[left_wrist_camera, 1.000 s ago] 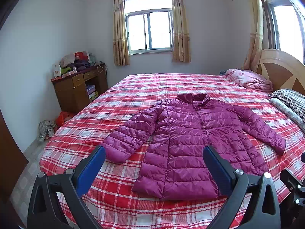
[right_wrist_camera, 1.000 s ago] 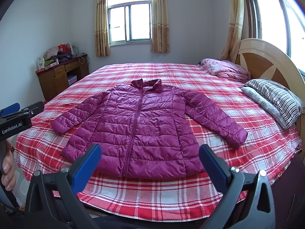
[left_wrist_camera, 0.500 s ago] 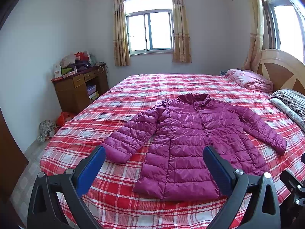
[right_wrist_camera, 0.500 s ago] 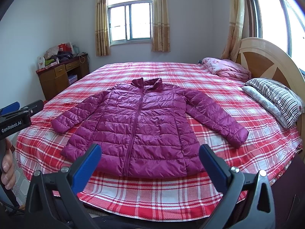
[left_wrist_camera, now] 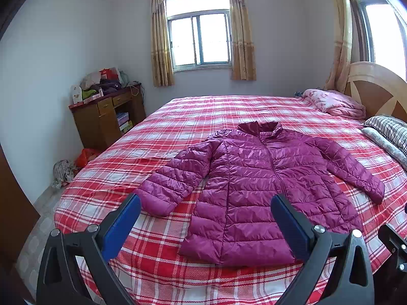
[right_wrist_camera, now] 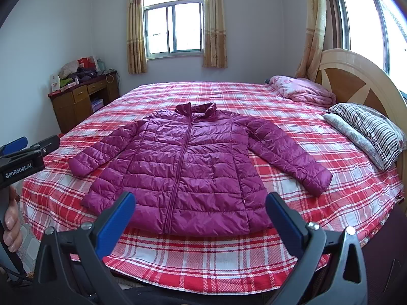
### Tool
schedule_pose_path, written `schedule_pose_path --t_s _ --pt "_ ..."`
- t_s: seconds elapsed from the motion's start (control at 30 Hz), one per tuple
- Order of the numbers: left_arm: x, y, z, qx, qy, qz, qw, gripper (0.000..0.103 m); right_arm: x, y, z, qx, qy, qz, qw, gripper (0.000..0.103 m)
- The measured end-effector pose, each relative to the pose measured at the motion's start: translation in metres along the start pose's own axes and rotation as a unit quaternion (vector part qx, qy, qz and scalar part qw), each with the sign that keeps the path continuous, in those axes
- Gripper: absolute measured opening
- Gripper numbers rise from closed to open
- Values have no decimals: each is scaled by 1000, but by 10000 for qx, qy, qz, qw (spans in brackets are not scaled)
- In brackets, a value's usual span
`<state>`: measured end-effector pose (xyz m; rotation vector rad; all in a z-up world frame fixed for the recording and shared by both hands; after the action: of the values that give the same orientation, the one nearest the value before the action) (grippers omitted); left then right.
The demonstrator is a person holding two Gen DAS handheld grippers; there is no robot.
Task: Fold large clothes
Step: 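Reach the right tool to a jacket sleeve cuff and grasp it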
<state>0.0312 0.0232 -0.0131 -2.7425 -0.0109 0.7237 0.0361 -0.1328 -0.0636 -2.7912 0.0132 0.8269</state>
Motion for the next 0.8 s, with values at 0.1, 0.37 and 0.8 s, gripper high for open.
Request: schedule_pose_path --t_s 0.1,0.37,0.8 --pt "2 0 1 7 -13 4 10000 102 0 -1 1 11 -24 -19 10000 103" --pt "12 7 4 79 -108 96 9999 102 11 7 4 121 -198 -99 9997 103" --pt "97 14 7 241 -395 -81 9989 102 91 77 7 714 -750 300 9942 89"
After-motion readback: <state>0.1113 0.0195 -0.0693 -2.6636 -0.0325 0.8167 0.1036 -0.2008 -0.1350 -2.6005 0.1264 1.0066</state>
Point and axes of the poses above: each gripper's, at about its wrist camera, not at the fingertips, and x roughly the way its jaws point, y to its right, z to its underside, the point moved 2 cm from there along x, roughly the way its jaws point, and after that the axes turned 15 degrees about x, right-handed, at the moved point
